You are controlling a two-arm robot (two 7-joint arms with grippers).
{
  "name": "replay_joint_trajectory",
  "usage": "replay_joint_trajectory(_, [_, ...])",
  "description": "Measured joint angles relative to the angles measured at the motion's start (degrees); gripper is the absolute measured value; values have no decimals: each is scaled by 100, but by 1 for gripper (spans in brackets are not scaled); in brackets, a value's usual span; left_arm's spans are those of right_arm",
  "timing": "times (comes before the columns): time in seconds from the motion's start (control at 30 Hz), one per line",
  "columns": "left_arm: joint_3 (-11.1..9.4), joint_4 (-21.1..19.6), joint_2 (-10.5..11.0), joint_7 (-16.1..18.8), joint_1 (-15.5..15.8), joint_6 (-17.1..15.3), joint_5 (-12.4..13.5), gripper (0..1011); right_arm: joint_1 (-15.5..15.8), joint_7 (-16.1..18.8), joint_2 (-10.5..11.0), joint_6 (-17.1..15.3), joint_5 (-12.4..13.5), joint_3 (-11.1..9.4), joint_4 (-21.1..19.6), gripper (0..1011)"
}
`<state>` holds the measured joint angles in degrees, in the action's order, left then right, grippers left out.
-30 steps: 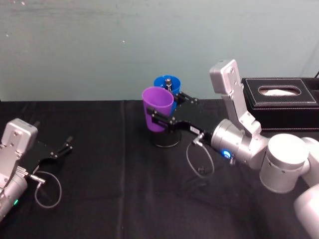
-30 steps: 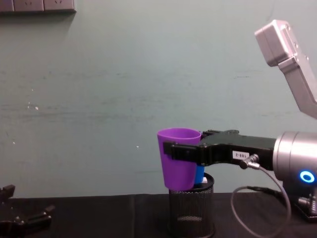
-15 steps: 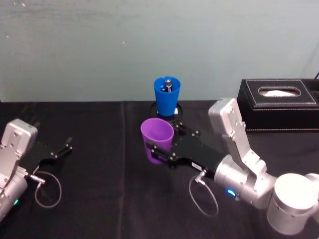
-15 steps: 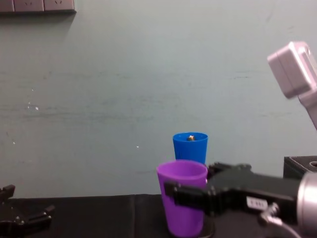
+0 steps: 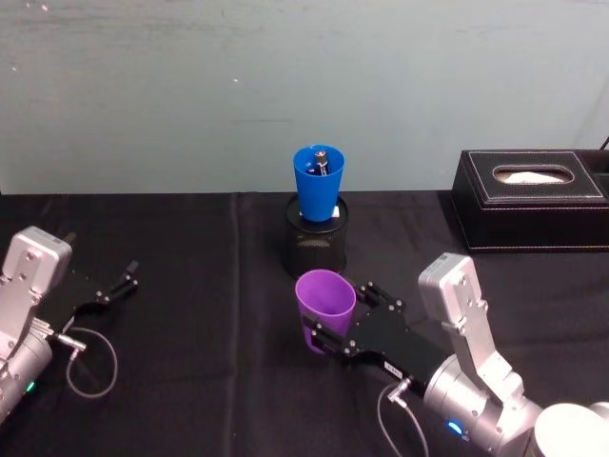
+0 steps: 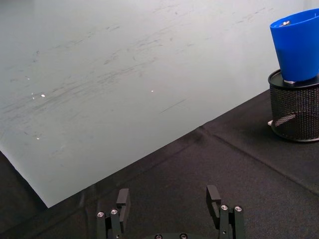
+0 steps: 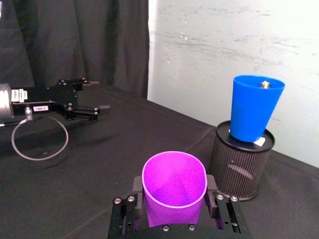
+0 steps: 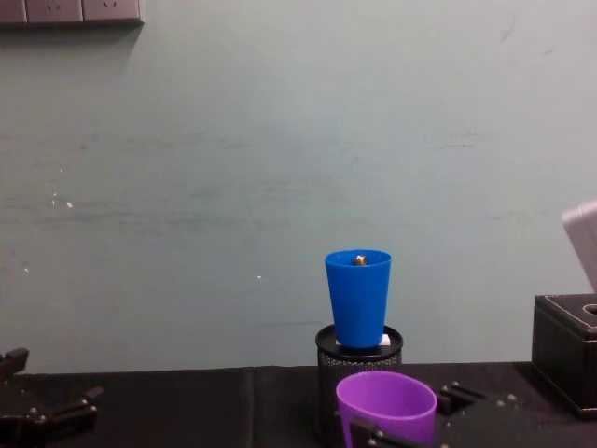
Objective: Pick up one cup with a gripper and tap it against the other cup.
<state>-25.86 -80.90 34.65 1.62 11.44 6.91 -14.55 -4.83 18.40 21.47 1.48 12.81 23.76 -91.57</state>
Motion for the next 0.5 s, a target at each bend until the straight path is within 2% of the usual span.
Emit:
replay_joint_trajectory(0.27, [0,0,0,0,0,0,0,1000,153,-125,-220,454,-187,-92,340,723])
replay_joint_trajectory(0.5, [0,0,0,0,0,0,0,1000,210,-191,-386,695,-259,-212,586,723])
